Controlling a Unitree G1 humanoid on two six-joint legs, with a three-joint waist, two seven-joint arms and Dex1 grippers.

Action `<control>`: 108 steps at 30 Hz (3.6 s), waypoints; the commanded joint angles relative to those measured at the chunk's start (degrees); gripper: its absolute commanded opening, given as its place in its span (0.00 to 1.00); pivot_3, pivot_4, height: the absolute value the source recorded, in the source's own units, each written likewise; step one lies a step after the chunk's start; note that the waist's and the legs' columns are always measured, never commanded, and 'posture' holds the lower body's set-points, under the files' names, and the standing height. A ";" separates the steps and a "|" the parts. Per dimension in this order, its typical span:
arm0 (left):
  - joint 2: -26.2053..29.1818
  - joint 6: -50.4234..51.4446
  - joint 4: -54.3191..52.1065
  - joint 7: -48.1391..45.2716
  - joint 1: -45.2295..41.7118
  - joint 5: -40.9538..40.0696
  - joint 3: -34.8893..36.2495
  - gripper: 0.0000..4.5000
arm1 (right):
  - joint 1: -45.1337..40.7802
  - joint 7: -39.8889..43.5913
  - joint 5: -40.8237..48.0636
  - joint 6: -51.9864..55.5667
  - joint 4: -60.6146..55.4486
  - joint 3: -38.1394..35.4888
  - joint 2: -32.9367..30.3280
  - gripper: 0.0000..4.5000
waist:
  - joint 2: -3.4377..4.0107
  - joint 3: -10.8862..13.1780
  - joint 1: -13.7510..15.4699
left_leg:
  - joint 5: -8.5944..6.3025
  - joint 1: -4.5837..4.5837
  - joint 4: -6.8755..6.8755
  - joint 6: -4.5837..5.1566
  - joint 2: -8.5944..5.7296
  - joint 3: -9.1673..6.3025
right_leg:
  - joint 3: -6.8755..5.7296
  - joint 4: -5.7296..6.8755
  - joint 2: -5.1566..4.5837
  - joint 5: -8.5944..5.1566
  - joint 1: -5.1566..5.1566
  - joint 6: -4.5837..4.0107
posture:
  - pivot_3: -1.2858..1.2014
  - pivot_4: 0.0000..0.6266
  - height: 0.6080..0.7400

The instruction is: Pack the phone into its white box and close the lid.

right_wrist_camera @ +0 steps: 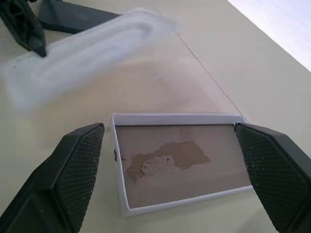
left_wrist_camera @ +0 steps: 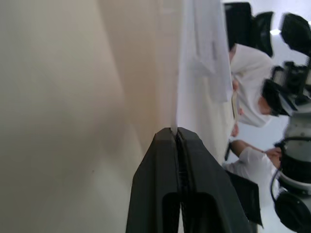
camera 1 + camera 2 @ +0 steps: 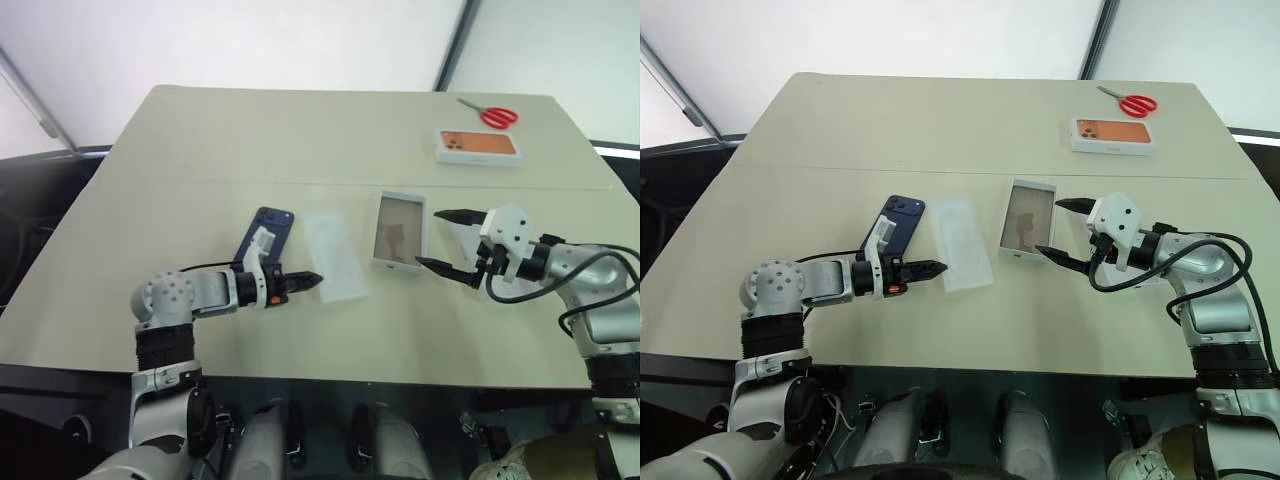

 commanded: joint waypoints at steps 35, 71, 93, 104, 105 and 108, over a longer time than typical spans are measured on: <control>7.62 -5.72 -2.49 -0.23 -8.62 -5.88 6.84 0.00 | -7.14 4.92 -5.62 15.75 -2.20 16.28 8.05 0.01 | -0.05 0.04 -0.06 | 0.01 -0.21 -0.01 -0.02 -0.01 0.01 | -0.03 0.02 0.03 0.02 -0.24 -0.01 | 0.52 0.24 0.98; 7.83 -8.64 3.44 -9.82 -7.21 -1.15 -13.40 0.00 | 0.05 0.18 -2.13 12.66 -2.44 1.21 -1.40 0.77 | -0.06 0.04 -0.83 | 0.02 -0.19 -0.03 -0.04 -0.01 0.01 | -0.03 -0.01 0.04 0.01 -0.23 -0.01 | 0.52 0.24 0.98; 6.60 -13.01 14.72 -16.03 -13.26 6.64 -16.76 0.29 | 0.15 -1.96 -2.99 10.18 -2.08 2.01 0.08 0.79 | -0.06 0.04 -0.76 | 0.02 -0.20 -0.03 -0.03 -0.02 0.00 | -0.03 -0.02 0.02 0.01 -0.23 -0.01 | 0.52 0.24 0.98; 11.84 -14.91 14.09 -20.27 -16.10 8.49 -17.16 0.40 | -5.74 -4.46 -2.16 11.67 -2.26 3.22 3.80 0.79 | -0.05 0.05 -1.01 | 0.02 -0.20 -0.03 -0.04 0.00 0.01 | -0.02 -0.01 0.03 0.01 -0.26 -0.01 | 0.52 0.24 0.98; 12.24 -15.33 13.55 -20.70 -15.93 8.37 -16.90 0.40 | -6.80 -5.03 -2.19 11.76 -2.38 3.44 4.68 0.79 | -0.05 0.05 -0.96 | 0.02 -0.20 -0.04 -0.04 0.00 0.00 | -0.02 -0.01 0.02 0.01 -0.26 -0.01 | 0.52 0.24 0.98; 12.96 -21.49 9.47 -21.07 -14.13 9.10 -15.39 0.40 | -9.43 -6.07 -2.67 12.40 -3.21 5.29 7.40 0.79 | -0.05 0.05 -0.92 | 0.02 -0.22 -0.04 -0.04 -0.01 0.00 | -0.02 -0.01 0.01 0.01 -0.26 -0.01 | 0.52 0.24 0.98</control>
